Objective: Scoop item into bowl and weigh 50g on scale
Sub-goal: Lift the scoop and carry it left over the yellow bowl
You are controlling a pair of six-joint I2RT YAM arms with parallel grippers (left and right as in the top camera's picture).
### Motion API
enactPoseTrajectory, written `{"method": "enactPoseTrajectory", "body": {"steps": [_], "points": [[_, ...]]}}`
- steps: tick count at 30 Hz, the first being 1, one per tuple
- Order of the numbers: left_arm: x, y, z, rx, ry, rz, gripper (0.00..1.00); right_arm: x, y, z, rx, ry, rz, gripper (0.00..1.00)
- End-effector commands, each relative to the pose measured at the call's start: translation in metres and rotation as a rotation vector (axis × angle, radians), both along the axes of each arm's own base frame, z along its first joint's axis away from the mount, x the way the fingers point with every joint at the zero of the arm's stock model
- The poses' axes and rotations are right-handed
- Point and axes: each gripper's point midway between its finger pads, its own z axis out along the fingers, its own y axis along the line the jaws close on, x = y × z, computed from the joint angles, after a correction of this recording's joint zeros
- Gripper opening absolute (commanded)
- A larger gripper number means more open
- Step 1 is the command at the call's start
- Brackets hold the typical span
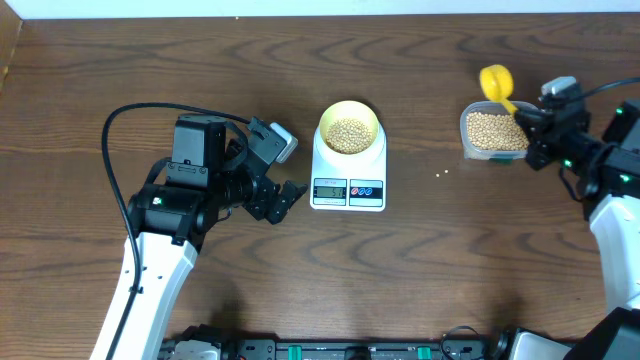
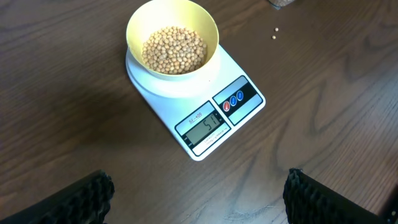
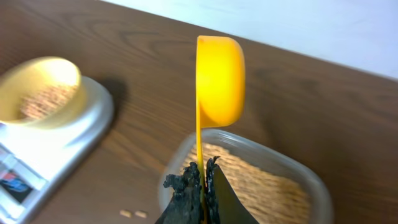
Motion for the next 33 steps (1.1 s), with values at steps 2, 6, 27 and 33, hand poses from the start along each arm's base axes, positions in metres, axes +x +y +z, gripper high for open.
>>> {"method": "enactPoseTrajectory", "body": {"steps": [2,6,27,33], "points": [[-0.001,-0.002,-0.002,0.0,0.001,-0.016,0.89,-0.003,0.046,0.007,0.127,0.054,0.065,0.01],[-0.001,-0.002,-0.002,0.0,0.001,-0.016,0.89,-0.001,0.084,0.005,0.064,0.043,0.12,0.01],[-0.001,-0.002,-0.002,0.0,0.001,-0.016,0.89,0.025,0.207,-0.043,0.076,0.047,0.223,0.01],[-0.001,-0.002,-0.002,0.0,0.001,-0.016,0.89,0.02,0.224,-0.061,0.069,0.08,0.261,0.01]]}}
